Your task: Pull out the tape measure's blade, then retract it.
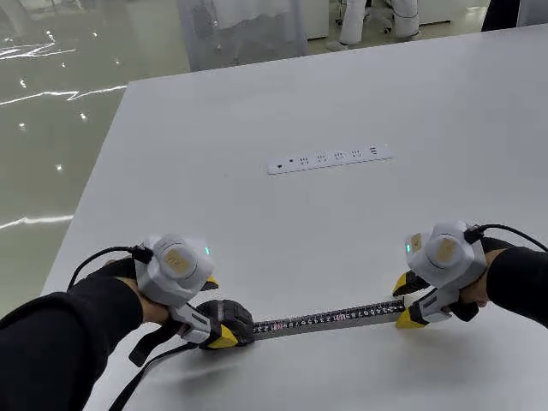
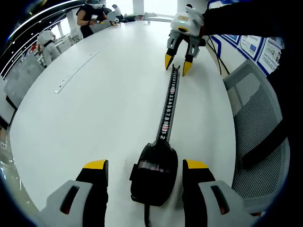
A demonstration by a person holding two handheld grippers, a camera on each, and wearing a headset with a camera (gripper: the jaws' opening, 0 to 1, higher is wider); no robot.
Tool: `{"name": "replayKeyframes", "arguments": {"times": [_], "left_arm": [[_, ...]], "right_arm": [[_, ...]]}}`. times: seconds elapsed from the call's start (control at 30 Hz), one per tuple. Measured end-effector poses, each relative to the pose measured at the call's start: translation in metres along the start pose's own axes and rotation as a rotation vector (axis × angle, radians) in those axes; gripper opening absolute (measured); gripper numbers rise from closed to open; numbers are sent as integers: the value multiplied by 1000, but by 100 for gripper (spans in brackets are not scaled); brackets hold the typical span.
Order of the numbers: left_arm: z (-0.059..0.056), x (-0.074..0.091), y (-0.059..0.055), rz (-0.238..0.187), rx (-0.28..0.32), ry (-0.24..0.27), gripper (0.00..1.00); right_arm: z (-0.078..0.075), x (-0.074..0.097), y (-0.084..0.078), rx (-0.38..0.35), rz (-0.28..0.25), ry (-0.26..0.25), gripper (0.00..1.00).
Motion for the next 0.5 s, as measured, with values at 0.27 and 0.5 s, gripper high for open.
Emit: {"name": "replayKeyframes", "arguments": {"times": [0.27,0.5], "left_arm": [[-4,1,-7,-17,61,3,74],[-8,6,-12,-58,134,30,81]], "right_arm": [[2,5,-3,-87,-48,-52,39],[6,13,0,-143,-107,-104,48]]}}
Point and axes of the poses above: the centre of the closed fingertips' face, and the gripper's own axes: x roughly backward along the fingers, z roughly to its left, y roughly out of its top, the point moved 9 cm from there along x, roughly backward along the fingers, and after that the axes turned 9 degrees about -z, right-handed, at the moved point
